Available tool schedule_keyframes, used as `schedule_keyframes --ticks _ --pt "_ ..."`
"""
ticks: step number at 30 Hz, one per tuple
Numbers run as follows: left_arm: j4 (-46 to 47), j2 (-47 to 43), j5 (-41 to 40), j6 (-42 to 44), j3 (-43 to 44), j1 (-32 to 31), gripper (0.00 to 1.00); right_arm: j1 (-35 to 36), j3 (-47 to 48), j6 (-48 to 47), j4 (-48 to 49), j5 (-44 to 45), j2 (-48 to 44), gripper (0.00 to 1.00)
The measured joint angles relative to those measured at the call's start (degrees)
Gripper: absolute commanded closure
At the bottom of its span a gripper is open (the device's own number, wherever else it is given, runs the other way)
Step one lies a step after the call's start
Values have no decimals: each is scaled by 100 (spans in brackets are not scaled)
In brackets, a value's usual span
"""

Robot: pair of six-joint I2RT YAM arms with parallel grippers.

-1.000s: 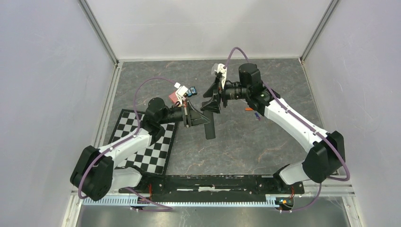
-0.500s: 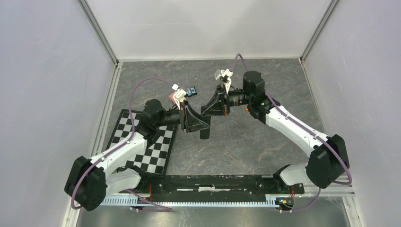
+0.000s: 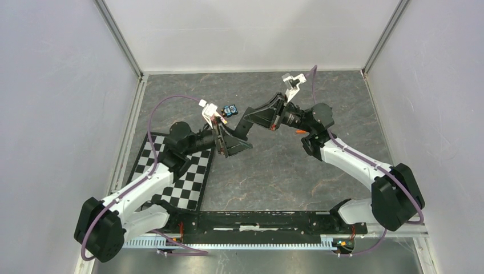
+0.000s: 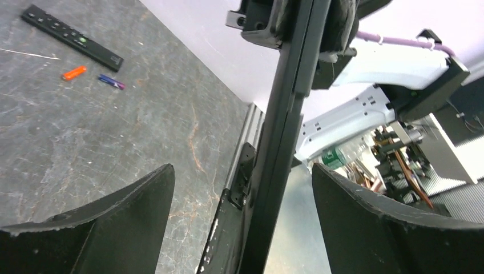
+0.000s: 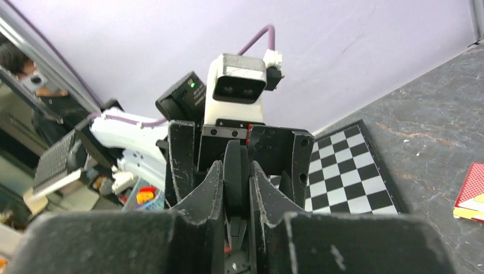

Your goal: Load the batteries into the remote control

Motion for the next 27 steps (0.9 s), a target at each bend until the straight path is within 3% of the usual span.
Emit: schedule_keyframes --ticks 5,13,19,27 --pt "-120 -262 -393 -149 -2 2 6 -35 -271 549 369 568 -199 100" --pt "586 -306 -686 -1093 -66 0 6 -35 -1388 1473 1248 1676 -623 100" --pt "1445 11 -1134 -1836 -385 2 19 -35 -2260 2109 1932 2638 -660 100" --pt "1797 402 -1375 -2498 -481 -13 38 -35 -2496 2288 2361 3351 -708 100"
